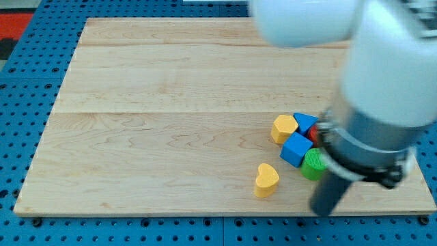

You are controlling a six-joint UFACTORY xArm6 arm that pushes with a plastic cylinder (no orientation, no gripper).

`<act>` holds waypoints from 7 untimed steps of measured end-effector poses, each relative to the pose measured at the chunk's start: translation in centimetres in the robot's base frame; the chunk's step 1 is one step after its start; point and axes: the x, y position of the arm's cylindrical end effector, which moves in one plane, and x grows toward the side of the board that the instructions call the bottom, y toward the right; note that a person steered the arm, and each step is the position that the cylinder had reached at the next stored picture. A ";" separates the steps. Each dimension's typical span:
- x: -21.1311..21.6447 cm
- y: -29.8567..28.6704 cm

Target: Move the blue triangle to the top left of the board

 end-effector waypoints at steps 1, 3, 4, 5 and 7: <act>-1.2 1.9; -5.2 -0.4; -8.7 -1.6; -12.0 -1.7; -19.9 -7.9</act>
